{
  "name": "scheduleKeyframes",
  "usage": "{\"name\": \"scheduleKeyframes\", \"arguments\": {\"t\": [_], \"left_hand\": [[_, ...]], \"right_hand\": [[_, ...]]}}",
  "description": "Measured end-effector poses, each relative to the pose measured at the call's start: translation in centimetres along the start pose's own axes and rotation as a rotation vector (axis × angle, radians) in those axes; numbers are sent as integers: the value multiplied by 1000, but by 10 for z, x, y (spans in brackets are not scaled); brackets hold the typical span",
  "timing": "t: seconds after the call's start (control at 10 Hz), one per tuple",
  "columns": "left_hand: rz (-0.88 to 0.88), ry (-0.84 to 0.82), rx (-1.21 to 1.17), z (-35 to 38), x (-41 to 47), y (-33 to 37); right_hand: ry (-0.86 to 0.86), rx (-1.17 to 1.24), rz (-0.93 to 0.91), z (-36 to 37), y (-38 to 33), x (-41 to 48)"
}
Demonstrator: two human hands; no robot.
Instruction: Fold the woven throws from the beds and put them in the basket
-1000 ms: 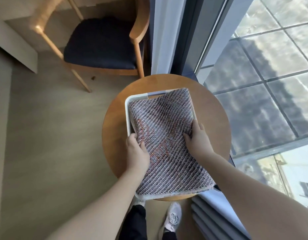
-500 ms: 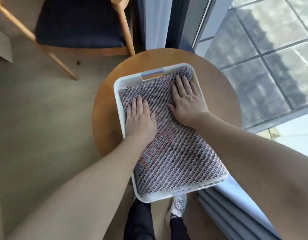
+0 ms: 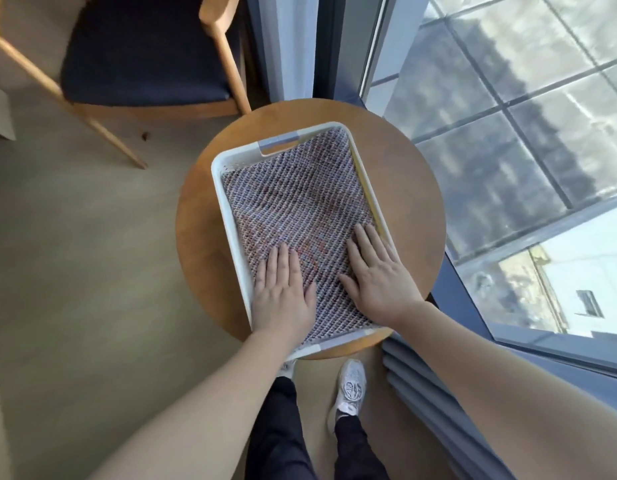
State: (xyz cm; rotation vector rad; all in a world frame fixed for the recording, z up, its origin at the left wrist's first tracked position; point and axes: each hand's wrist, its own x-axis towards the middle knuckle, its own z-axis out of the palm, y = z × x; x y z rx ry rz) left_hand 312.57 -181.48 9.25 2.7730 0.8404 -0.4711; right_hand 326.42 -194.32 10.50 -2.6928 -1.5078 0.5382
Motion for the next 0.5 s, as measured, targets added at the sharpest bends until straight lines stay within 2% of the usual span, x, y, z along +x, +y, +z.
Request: {"name": "scheduleKeyframes", "arguments": {"t": [0.2, 0.3, 0.4, 0.5], "left_hand": [[-19, -12, 17, 2, 6, 2], [-15, -54, -4, -12, 5, 0], [-5, -112, -35, -35, 3, -2], [-25, -69, -100, -88, -1, -9]], "right_hand": [[-28, -100, -36, 16, 0, 15], [-67, -56, -21, 5, -2, 13], [-142, 8, -30, -18, -2, 5], [-211, 82, -28, -66, 4, -3]]}}
